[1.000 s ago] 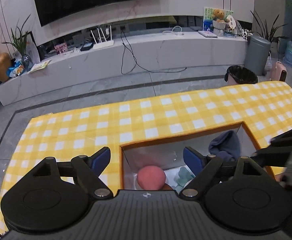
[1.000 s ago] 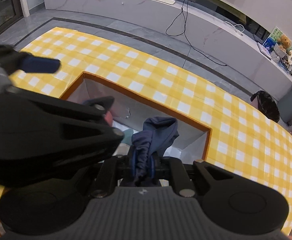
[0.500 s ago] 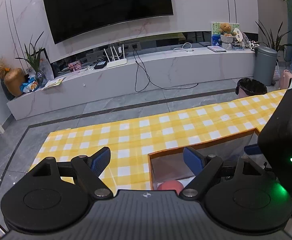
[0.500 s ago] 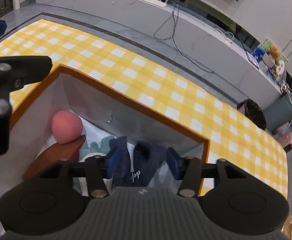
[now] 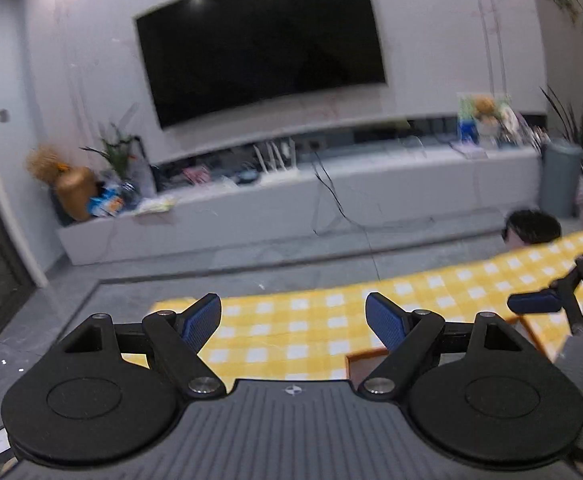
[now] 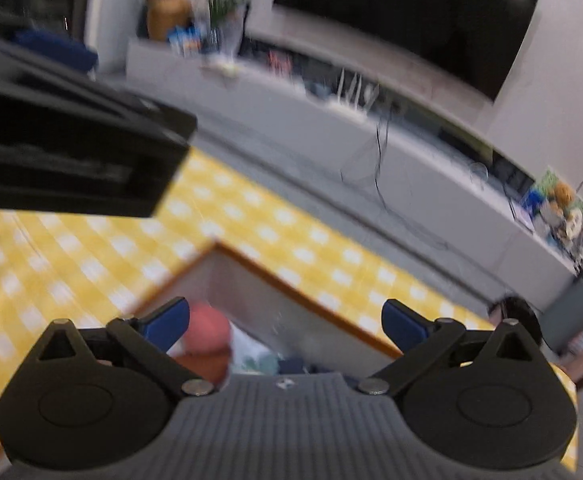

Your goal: Organize soft objects

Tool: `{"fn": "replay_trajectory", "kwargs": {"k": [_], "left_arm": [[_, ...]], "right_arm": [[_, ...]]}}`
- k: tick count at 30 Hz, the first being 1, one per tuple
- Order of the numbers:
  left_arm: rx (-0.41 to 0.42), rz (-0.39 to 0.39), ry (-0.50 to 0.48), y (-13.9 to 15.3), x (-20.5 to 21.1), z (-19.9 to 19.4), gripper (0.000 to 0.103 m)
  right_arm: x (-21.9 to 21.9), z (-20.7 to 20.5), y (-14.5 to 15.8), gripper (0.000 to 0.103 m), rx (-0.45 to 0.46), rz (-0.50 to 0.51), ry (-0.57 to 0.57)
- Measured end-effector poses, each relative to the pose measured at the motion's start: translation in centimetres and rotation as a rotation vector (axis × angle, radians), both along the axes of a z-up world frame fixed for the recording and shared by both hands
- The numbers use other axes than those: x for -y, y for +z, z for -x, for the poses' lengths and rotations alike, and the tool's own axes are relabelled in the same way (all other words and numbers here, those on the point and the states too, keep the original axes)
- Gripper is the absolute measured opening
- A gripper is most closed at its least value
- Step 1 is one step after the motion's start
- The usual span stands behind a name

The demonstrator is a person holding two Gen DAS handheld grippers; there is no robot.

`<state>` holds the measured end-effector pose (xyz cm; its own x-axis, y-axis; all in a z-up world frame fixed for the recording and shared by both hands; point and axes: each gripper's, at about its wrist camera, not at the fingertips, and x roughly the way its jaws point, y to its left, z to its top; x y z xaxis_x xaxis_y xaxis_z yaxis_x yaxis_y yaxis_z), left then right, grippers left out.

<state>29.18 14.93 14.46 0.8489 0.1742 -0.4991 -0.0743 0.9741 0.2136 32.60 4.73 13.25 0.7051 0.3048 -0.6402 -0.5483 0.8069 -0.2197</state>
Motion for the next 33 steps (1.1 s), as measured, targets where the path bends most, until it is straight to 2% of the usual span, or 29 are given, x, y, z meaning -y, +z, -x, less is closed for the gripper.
{"fn": "replay_trajectory", "kwargs": {"k": [2,5,9,15,20,25,29,33], "left_arm": [[0.044,0.001,0.028,1.1,0.3,1.5,0.096],[0.086,0.036,0.021,2.6,0.8,4.2,0.096],[0.125,0.059,0.044,4.2,2.4,7.8,0.097],[0.168,0.033,-0.01,5.2,6.8,13.0,0.098],[0.201,0.031,-0.047,3.9,10.6,16.1,0.098],[0.174,0.049,-0.134,0.8,13.9,17.9,0.098],[0.162,0.073,-0.138,-2.1,15.3,19.1,0.098],[0.166,0.072,-0.129,-4.8,16.6,20.3,0.098]], "right_arm": [[0.8,2.2,1.7,0.1,0.057,-0.041,0.007],[2.8,5.9,4.1,0.1,0.137,-0.102,0.003],[5.9,10.9,6.8,0.1,0.192,-0.166,0.003],[12.1,17.5,8.4,0.1,0.266,-0.227,-0.077],[16.9,20.8,6.2,0.1,0.282,-0.245,-0.192],[20.7,22.3,1.9,0.1,0.245,-0.303,-0.265],[22.5,22.8,-1.6,0.1,0.203,-0.359,-0.314],[23.1,23.4,-4.3,0.1,0.207,-0.369,-0.342]]}}
